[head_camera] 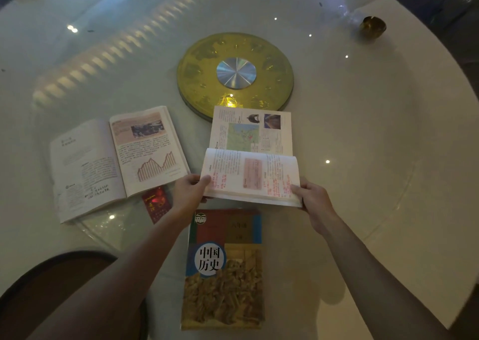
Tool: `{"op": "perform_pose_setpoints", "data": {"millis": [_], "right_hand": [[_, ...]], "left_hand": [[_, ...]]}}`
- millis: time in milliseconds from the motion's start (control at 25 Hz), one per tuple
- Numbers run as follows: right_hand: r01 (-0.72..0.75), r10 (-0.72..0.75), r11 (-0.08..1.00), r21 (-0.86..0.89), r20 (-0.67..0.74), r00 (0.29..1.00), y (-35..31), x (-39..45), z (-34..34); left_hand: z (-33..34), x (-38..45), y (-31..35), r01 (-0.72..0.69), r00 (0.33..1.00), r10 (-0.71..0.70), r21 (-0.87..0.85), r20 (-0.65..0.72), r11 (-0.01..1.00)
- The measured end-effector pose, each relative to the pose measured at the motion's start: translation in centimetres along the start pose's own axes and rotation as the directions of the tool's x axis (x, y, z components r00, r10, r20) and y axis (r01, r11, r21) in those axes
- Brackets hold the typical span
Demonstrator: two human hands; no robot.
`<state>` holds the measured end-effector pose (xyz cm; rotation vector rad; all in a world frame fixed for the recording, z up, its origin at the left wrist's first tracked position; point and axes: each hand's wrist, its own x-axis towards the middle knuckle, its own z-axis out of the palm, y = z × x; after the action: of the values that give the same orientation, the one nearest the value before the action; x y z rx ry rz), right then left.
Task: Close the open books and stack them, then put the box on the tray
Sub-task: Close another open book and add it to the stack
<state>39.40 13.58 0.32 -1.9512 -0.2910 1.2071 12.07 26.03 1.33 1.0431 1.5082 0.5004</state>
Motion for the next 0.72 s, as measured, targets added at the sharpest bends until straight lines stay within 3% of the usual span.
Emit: {"op": "perform_pose_setpoints", "data": {"millis": [320, 520, 640, 720], "right_hand": [[0.066, -0.049, 0.981, 0.183, -0.095, 0.994, 0.9, -6.8, -3.2], [0.047, -0.066, 0.917, 0.395, 0.035, 0.997, -1.3, -6.2, -4.6], [0.005, -0.042, 0.944, 0.330, 0.105, 0.994, -2.6, -2.8, -4.4], [0.045, -0.052, 0.993, 0.113, 0.060, 0.997, -3.1, -0.3, -4.0]], "left_hand": [[-0.1, -4.4, 1.0, 0.051, 0.990, -0.028, -0.172, 0.136, 0.984], [3.1, -5.0, 3.7, 0.152, 0.964, -0.043, -0.415, 0.261, 0.897], [6.3, -4.8, 3.5, 0.235, 0.937, -0.113, -0.355, 0.331, 0.905], [8.9, -4.9, 2.8, 0.318, 0.906, -0.225, -0.227, 0.358, 0.920]]}}
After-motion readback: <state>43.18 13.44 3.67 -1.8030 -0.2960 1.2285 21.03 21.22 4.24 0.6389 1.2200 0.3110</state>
